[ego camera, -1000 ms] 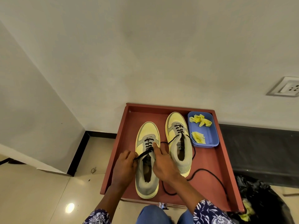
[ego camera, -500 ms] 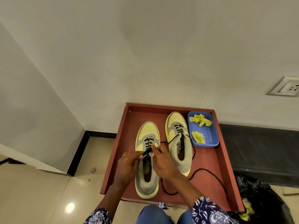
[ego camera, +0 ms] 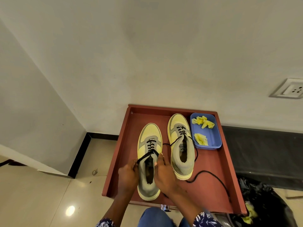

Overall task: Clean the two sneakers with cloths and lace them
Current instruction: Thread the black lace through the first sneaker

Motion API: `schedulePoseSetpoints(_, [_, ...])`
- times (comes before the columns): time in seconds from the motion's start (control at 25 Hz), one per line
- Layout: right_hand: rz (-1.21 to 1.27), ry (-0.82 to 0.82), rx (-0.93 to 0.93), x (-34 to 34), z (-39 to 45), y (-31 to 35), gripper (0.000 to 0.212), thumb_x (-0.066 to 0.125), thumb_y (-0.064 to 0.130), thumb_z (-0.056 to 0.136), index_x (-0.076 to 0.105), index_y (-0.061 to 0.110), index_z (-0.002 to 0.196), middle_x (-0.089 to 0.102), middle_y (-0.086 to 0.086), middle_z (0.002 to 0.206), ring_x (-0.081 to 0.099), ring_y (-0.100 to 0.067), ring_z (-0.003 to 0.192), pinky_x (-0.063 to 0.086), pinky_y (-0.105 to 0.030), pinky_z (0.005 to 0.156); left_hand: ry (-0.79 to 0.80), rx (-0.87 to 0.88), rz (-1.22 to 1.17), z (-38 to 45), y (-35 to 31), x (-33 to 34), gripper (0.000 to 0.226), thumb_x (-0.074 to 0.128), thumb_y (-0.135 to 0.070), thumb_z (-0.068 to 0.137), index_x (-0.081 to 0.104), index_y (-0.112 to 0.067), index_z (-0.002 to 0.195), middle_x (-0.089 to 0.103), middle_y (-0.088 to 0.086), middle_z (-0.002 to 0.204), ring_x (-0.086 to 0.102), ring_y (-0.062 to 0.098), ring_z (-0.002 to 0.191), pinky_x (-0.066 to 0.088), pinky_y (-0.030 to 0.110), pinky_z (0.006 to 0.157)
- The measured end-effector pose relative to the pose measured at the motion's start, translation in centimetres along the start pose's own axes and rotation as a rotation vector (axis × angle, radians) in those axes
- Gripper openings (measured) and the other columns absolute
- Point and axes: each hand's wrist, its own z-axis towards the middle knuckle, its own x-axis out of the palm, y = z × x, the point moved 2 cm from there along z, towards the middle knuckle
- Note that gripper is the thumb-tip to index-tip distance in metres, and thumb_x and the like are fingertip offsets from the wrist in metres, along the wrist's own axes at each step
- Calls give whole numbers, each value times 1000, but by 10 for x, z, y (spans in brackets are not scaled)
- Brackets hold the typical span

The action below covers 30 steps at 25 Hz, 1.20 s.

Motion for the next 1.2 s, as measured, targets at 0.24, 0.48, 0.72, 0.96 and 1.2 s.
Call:
schedulePoseSetpoints(0.24, [75, 31, 110, 0, -7, -1, 55, 38, 28, 97, 22, -1, 141, 53, -19, 130, 57, -31, 110, 46, -31, 84, 86, -77, -94, -12, -9, 3, 31, 56, -23, 90, 60, -10, 117, 71, 1, 86, 64, 9, 72, 49, 14, 69])
schedulePoseSetpoints(0.48, [5, 0, 151, -3, -5, 7, 47, 41, 18, 95, 31, -2, 135, 60, -17, 120, 60, -30, 107, 47, -30, 80, 141, -137, -24, -8, -10, 6, 26, 56, -17, 89, 61, -8, 113, 69, 6, 93, 65, 16, 81, 51, 23, 74])
schedulePoseSetpoints(0.72, [-51, -50, 156, -7, 3, 20, 37, 38, 17, 96, 39, 1, 129, 61, -16, 116, 61, -30, 104, 45, -29, 74, 91, -176, -44, 5, -10, 1, 21, 48, -11, 93, 63, -4, 107, 59, -2, 76, 53, 0, 61, 38, 6, 51])
schedulePoseSetpoints(0.96, [0, -40, 120, -5, 25, 39, 33, 38, 14, 96, 40, 1, 126, 60, -18, 118, 60, -32, 105, 47, -31, 77, 62, -141, -28, 29, 0, -11, 24, 43, -11, 95, 62, -6, 109, 60, -3, 83, 51, -3, 65, 36, 5, 55])
schedulePoseSetpoints(1.2, [47, -64, 76, -2, 48, 53, 29, 37, 12, 95, 43, -1, 120, 61, -19, 112, 62, -33, 98, 40, -28, 66, 39, -92, 28, 55, 1, -25, 26, 42, -11, 96, 60, -6, 113, 66, 11, 97, 52, 11, 74, 36, 11, 59])
